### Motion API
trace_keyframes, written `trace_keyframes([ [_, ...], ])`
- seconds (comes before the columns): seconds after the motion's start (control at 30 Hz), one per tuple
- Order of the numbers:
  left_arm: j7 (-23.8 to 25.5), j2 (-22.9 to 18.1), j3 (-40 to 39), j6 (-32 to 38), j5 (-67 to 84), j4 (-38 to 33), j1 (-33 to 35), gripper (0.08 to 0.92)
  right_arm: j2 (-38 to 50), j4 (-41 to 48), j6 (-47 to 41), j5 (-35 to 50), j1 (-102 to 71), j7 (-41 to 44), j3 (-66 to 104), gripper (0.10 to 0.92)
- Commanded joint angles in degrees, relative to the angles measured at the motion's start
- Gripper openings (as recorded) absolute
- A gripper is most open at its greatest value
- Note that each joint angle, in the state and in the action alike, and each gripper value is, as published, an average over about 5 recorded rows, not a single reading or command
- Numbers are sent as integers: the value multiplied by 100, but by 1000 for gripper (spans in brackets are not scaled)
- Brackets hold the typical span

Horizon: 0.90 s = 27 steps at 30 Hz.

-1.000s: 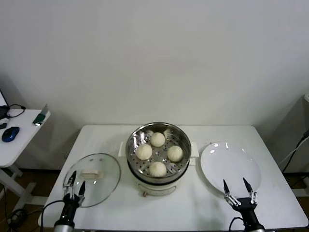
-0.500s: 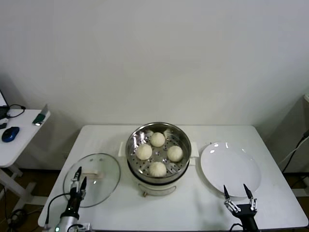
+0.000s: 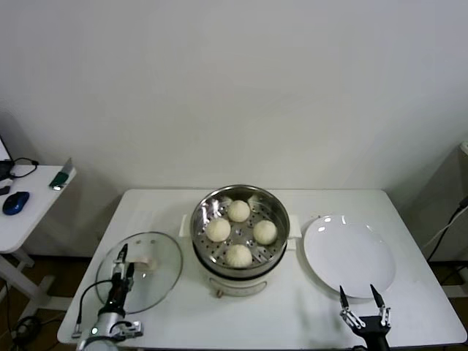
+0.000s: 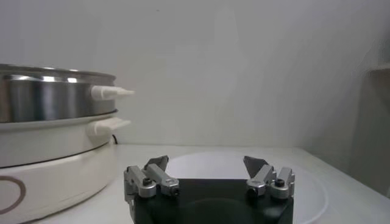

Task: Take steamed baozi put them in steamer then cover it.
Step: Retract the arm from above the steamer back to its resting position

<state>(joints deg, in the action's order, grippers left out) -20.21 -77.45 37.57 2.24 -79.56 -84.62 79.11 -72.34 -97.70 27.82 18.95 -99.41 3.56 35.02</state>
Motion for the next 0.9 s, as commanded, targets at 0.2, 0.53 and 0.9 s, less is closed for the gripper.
trace_keyframes([
  [0.2,135,49,-50,-40,64,355,-274,802,-81,-32,77,-37,-68,-14,34,823],
  [0.53,126,15,-137,-35,60,398,-281,532,-128,-44,80,-109,-65,-20,28,823],
  [0.9,167,89,-143,-69,376,77,-242,203,-160,-63,95,-132,-67,-35,49,823],
])
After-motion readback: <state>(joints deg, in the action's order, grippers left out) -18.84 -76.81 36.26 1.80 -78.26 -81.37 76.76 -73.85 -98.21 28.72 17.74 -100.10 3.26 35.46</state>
